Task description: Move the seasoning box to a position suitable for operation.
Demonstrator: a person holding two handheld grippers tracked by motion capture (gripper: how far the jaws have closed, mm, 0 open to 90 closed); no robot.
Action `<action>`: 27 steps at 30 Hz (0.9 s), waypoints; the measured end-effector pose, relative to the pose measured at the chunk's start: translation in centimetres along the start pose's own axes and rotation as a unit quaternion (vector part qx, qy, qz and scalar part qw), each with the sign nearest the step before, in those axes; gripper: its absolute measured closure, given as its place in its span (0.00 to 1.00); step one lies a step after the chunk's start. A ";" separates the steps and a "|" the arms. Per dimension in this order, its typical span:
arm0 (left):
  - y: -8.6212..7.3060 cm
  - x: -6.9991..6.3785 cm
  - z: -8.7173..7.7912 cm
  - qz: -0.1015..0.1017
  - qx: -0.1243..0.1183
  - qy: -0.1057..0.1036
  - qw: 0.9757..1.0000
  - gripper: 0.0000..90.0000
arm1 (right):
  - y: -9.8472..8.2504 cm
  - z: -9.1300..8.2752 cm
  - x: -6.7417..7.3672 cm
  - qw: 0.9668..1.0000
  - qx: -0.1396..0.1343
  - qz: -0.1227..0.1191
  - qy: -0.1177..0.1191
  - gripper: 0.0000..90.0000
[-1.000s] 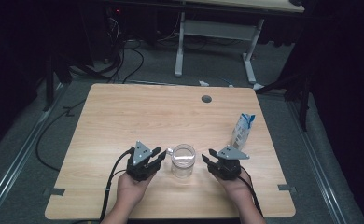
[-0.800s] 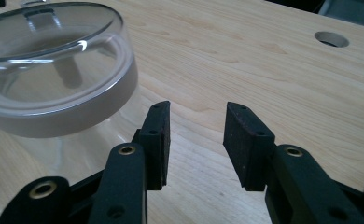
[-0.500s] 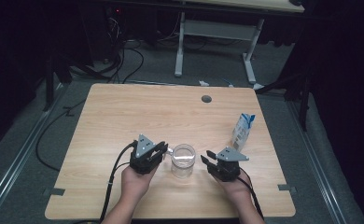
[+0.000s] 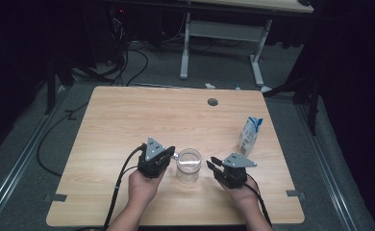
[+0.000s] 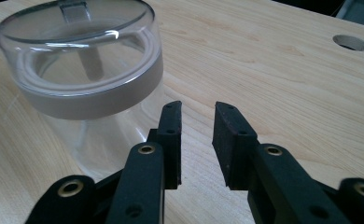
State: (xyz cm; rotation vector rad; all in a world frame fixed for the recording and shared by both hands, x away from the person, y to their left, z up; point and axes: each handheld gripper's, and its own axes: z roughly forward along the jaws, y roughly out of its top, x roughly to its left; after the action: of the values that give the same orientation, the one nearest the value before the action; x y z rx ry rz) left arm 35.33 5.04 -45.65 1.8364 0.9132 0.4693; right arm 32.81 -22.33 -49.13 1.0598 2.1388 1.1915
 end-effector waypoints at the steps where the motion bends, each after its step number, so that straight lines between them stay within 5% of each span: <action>1: 0.0 -0.1 0.0 0.001 0.001 0.002 1.000 1.00 | 0.0 0.0 0.0 1.000 0.000 -0.001 -0.001 0.82; 16: -0.1 -0.4 0.0 0.012 -0.003 0.012 1.000 1.00 | 0.0 -0.1 0.5 1.000 -0.005 -0.017 0.004 0.97; 27: -0.3 -0.4 0.1 0.009 -0.008 0.012 1.000 1.00 | 0.0 -0.3 0.6 1.000 -0.007 -0.022 0.008 0.99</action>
State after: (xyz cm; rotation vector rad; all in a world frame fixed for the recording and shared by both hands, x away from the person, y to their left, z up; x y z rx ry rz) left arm 35.00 4.74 -45.90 1.8296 0.9073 0.5090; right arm 32.26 -21.94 -49.00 0.9950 2.1508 1.1977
